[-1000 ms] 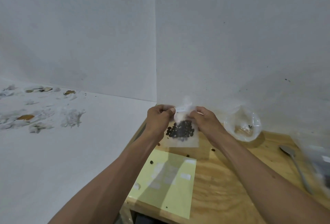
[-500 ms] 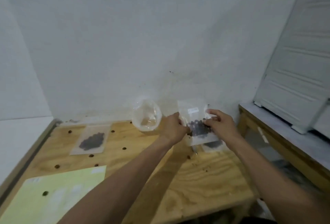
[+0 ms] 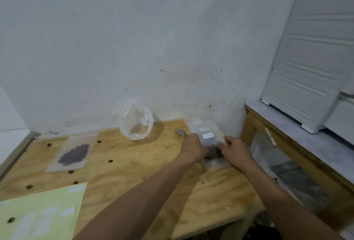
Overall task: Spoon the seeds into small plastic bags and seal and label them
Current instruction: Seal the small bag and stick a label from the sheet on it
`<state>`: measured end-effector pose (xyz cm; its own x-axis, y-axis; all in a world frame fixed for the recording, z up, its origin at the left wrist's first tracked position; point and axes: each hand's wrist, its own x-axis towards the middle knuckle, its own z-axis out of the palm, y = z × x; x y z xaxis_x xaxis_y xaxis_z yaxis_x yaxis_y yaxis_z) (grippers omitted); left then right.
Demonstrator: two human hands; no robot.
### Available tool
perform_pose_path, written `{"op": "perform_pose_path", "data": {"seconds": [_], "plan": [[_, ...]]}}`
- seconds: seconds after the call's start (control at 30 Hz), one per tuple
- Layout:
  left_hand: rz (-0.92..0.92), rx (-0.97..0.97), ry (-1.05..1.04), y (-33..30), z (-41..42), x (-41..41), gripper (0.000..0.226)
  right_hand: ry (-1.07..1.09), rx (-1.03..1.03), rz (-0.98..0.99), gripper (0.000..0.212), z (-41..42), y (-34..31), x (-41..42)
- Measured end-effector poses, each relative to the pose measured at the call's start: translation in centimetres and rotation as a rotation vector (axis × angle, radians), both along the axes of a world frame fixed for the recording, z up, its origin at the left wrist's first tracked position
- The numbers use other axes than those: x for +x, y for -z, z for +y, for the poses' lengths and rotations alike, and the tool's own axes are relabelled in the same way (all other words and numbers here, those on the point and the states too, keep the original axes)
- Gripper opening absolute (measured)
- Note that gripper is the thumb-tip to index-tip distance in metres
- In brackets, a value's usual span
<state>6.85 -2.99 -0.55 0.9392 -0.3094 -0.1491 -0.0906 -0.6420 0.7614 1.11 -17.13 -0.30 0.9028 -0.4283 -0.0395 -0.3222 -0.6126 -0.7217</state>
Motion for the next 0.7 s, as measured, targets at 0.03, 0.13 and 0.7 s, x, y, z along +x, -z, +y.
{"op": "perform_pose_path", "data": {"seconds": [0.03,0.13,0.7], "plan": [[-0.016,0.003,-0.003,0.0,0.0,0.1,0.025,-0.004,-0.001,0.006,0.042,-0.1,0.0,0.1],[-0.041,-0.002,-0.014,0.3,-0.1,0.6,0.024,0.001,-0.026,0.012,0.044,-0.4,-0.1,0.2],[-0.398,-0.032,-0.59,-4.4,23.3,2.5,0.034,-0.482,-0.034,-0.405,0.022,22.4,-5.0,6.4]]}}
